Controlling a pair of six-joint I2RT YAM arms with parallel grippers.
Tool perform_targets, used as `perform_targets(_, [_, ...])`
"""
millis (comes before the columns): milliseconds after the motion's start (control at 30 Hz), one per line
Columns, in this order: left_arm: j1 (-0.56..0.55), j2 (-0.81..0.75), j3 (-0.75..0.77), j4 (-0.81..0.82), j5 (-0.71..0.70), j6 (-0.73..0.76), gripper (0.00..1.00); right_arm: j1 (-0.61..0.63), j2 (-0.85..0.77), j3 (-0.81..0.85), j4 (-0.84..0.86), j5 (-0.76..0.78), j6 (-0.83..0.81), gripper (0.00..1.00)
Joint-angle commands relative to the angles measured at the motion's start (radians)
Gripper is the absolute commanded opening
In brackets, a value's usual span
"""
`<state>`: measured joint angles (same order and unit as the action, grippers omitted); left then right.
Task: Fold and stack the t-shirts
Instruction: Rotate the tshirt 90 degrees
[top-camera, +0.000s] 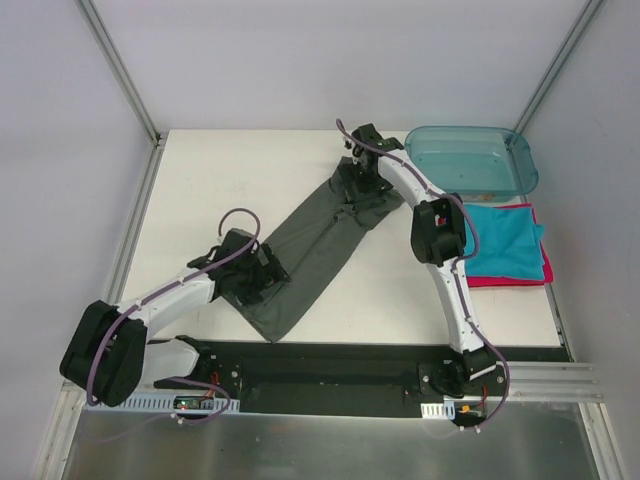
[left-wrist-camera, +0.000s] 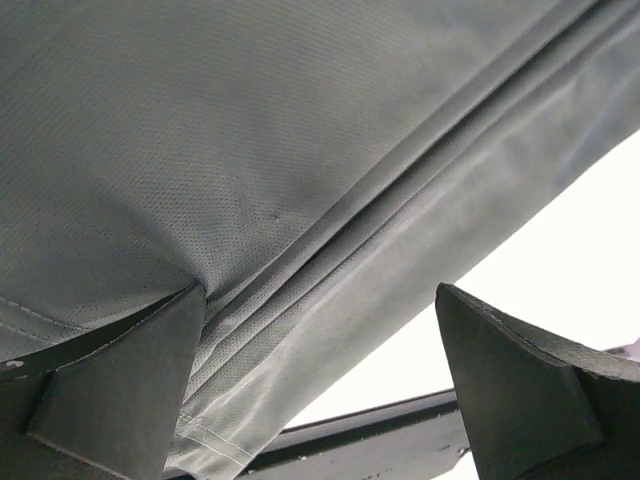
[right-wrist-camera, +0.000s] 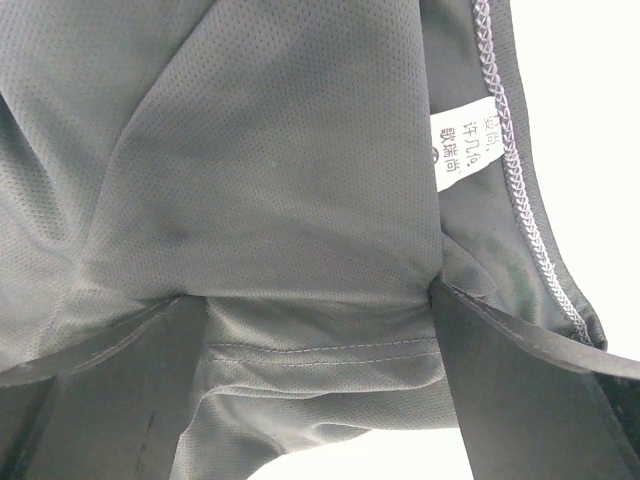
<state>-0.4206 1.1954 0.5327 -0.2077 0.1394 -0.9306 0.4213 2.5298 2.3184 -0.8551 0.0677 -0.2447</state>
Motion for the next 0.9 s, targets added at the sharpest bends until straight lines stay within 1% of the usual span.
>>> perform_targets(0, [-0.133, 0.013, -0.023, -0.025, -0.032, -0.120, 0.99, 0.030, 0.073, 0.091, 0.019, -0.039, -0.134, 0.96])
perform_targets(67, [-0.193, 0.020, -0.008, -0.022, -0.044, -0.164, 0.99, 0.053, 0.073, 0.119, 0.056, 0.007, -0.146, 0.96])
perform_targets(100, [-0.225, 0.023, 0.001, -0.021, -0.060, -0.178, 0.99, 0.060, 0.072, 0.142, 0.054, -0.015, -0.174, 0.96])
perform_targets(167, [-0.276, 0.035, 0.022, -0.018, -0.081, -0.211, 0.99, 0.073, 0.043, 0.098, 0.143, -0.034, -0.232, 0.96])
perform_targets(233, [-0.320, 0.055, 0.047, -0.012, -0.102, -0.234, 0.99, 0.086, 0.020, 0.052, 0.229, -0.005, -0.296, 0.96])
perform_targets(333, [-0.380, 0.099, 0.091, 0.010, -0.133, -0.272, 0.99, 0.094, 0.027, 0.059, 0.280, 0.007, -0.366, 0.96])
perform_targets(467, [-0.426, 0.153, 0.164, 0.030, -0.133, -0.286, 0.99, 0.096, 0.035, 0.047, 0.343, -0.014, -0.516, 0.96])
perform_targets(633, [-0.478, 0.156, 0.205, 0.033, -0.202, -0.286, 0.99, 0.106, 0.003, 0.047, 0.346, 0.081, -0.660, 0.96])
perform_targets(767, [-0.495, 0.104, 0.223, 0.039, -0.260, -0.237, 0.99, 0.123, -0.130, -0.032, 0.332, 0.119, -0.668, 0.96])
perform_targets(867, [-0.497, 0.026, 0.207, 0.036, -0.302, -0.197, 0.99, 0.135, -0.273, -0.097, 0.343, 0.155, -0.570, 0.96])
